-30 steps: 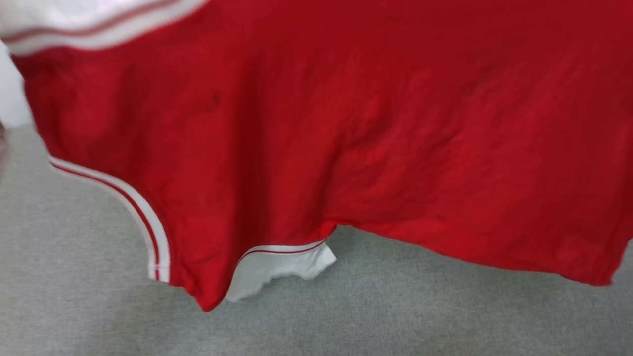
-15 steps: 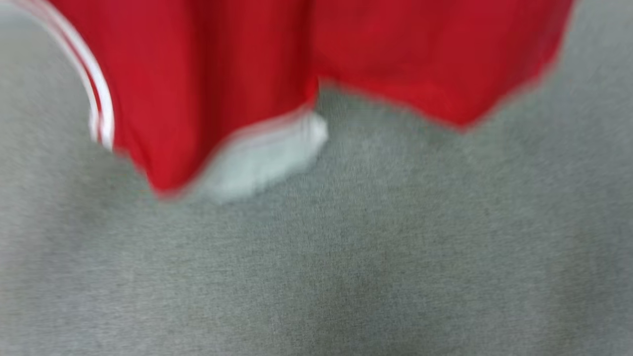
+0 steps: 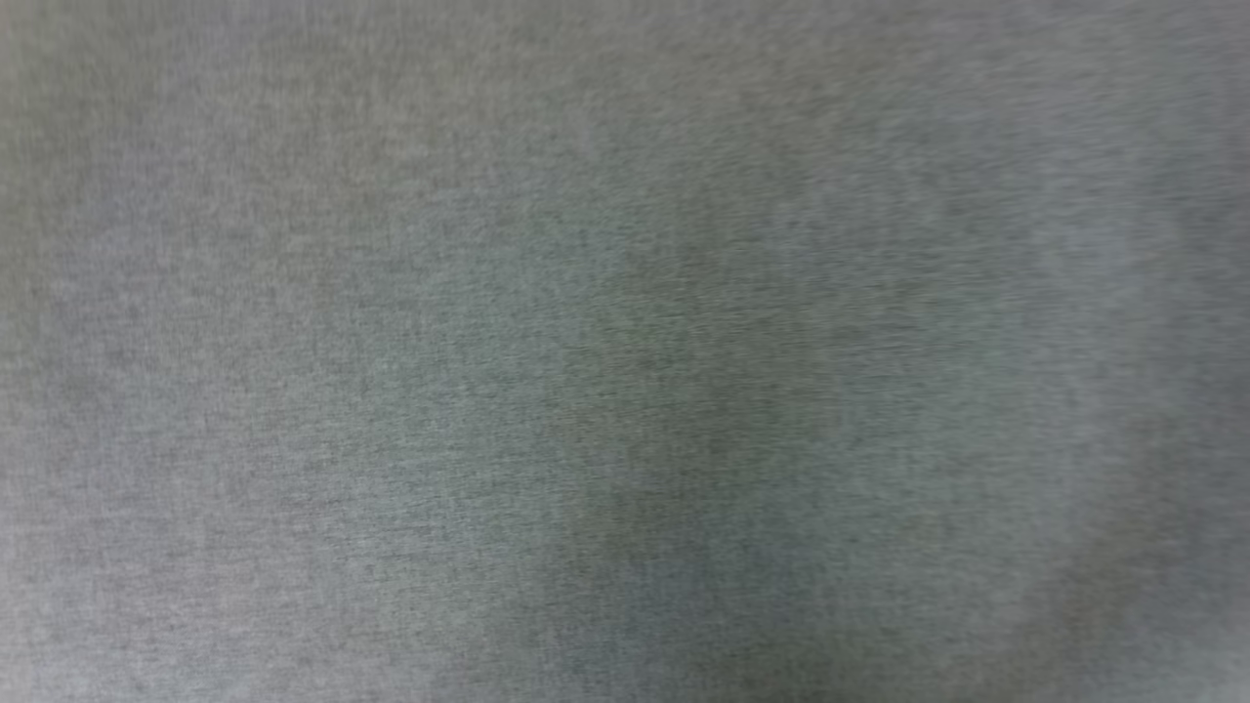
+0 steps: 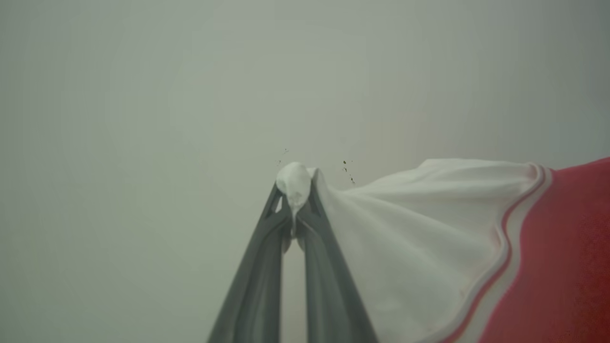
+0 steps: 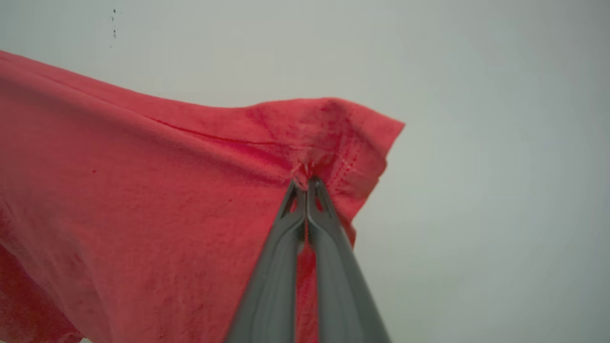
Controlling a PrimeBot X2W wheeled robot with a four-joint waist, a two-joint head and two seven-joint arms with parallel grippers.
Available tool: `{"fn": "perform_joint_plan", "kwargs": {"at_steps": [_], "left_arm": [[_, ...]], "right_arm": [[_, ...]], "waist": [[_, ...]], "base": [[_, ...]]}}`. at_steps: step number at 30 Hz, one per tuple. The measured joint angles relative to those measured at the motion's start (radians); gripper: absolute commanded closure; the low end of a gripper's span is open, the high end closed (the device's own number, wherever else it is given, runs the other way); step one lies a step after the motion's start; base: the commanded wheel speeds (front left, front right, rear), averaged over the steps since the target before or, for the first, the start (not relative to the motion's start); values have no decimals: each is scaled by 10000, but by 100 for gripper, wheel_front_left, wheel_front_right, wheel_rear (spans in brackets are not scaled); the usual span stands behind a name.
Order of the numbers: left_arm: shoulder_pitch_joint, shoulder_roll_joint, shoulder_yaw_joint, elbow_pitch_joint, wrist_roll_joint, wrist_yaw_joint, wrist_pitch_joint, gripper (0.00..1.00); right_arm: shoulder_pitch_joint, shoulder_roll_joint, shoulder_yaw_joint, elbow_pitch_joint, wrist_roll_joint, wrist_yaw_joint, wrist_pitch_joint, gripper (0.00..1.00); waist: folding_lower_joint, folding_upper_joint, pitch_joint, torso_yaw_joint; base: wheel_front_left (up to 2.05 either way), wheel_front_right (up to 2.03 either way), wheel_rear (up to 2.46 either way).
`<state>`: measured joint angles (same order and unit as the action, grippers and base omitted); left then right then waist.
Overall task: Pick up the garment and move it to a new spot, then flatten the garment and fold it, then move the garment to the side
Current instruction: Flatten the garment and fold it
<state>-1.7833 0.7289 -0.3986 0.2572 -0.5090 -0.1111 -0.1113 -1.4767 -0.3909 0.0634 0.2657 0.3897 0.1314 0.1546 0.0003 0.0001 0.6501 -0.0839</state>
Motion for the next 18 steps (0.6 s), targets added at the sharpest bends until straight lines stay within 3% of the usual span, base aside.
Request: {"fn": "perform_joint_plan", "kwargs": {"at_steps": [3,4,8,18], "left_arm": [[-32,-268,-316,679,10,-65,-418,100],[314,-481,-468,1131,-253,-111,-836,100],[1662,-830,-654,1521,-451,-117,-1266,100],[6302,-1601,-918,865,-794,73,-1486,100]], "right_arm": [[81,77,295,593,-111,0,-464,100],[324,75,568,961,-203,-2,-1139,100],[1090,-40,1241,1590,-259,-2,-1651,100],[3891,-332,1923,2573,564,-4,-2433,100]], "waist": [[0,0,291,175],[0,0,449,391],[0,0,449,639],[-2,0,-719,1009]], "base": [[0,0,0],[0,0,0],[0,0,0],[0,0,0]]}}
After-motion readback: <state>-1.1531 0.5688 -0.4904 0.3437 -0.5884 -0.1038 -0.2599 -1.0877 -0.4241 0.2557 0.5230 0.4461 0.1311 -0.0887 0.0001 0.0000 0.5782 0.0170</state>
